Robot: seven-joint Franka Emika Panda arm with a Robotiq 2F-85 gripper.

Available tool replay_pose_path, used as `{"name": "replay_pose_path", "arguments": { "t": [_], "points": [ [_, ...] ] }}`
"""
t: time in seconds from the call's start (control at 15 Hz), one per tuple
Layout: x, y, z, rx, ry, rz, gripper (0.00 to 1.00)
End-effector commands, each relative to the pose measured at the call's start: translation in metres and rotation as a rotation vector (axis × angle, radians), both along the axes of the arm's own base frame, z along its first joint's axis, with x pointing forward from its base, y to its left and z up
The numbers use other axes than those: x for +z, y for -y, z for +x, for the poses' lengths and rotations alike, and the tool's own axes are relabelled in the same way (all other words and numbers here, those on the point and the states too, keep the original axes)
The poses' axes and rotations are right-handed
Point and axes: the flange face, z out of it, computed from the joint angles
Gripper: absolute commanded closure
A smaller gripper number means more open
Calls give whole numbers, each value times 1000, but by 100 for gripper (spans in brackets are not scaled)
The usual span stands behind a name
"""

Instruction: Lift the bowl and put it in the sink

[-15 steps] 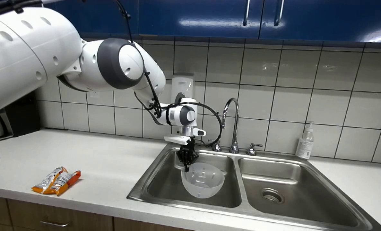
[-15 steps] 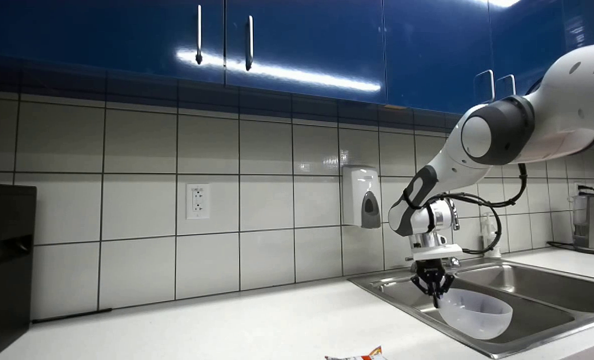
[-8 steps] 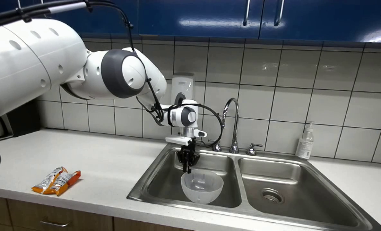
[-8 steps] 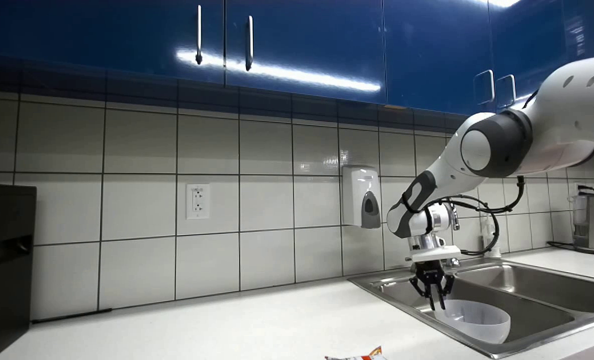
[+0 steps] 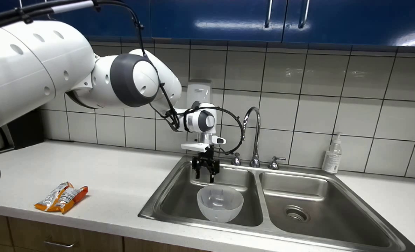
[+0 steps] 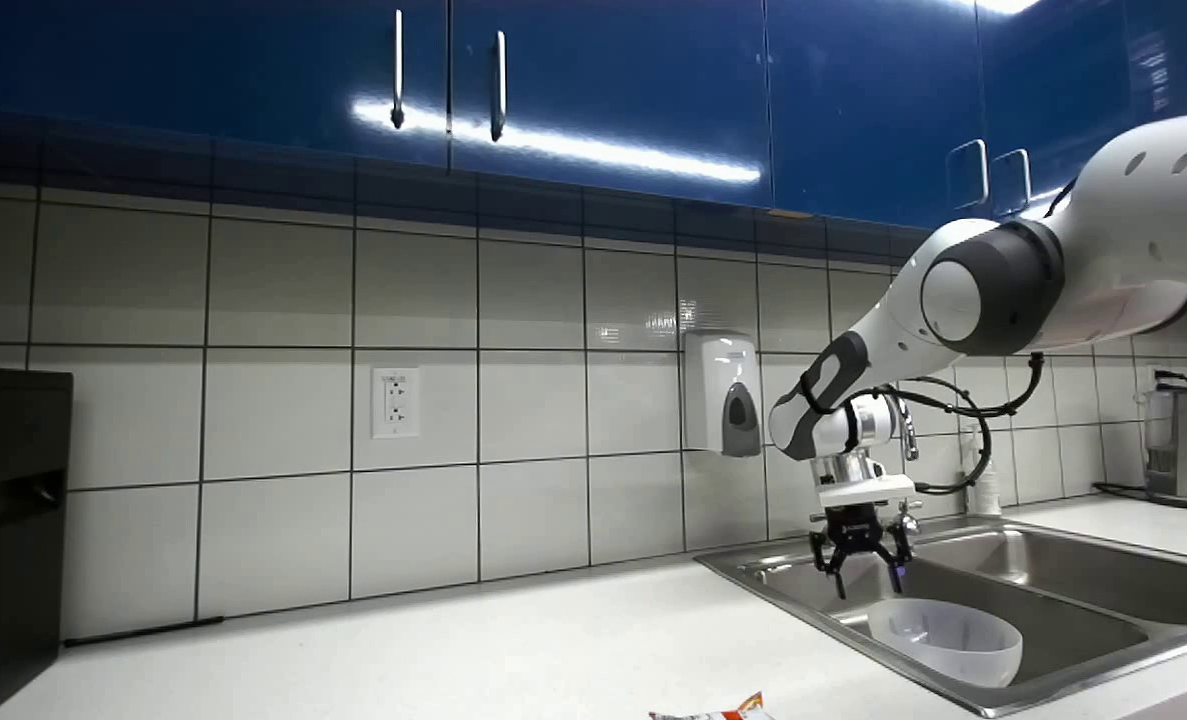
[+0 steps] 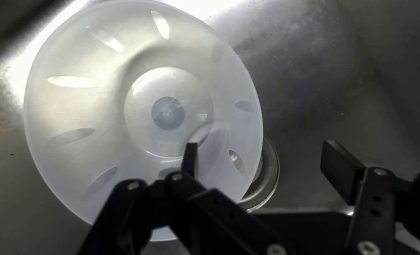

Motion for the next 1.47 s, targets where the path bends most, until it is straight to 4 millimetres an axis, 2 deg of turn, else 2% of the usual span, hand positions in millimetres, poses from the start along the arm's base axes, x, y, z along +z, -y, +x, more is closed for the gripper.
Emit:
{"name": "replay_pose_path", "arguments": {
  "t": [0.0, 0.27, 0.53, 0.93, 1.4],
  "points": [
    [37, 1, 3, 4, 20, 28, 0],
    [60, 1, 3, -1, 58, 18, 0],
    [75, -2, -6, -5, 81, 23, 0],
    [92, -16, -41, -4, 106, 29, 0],
    [104, -57, -93, 64, 106, 52, 0]
  ]
}}
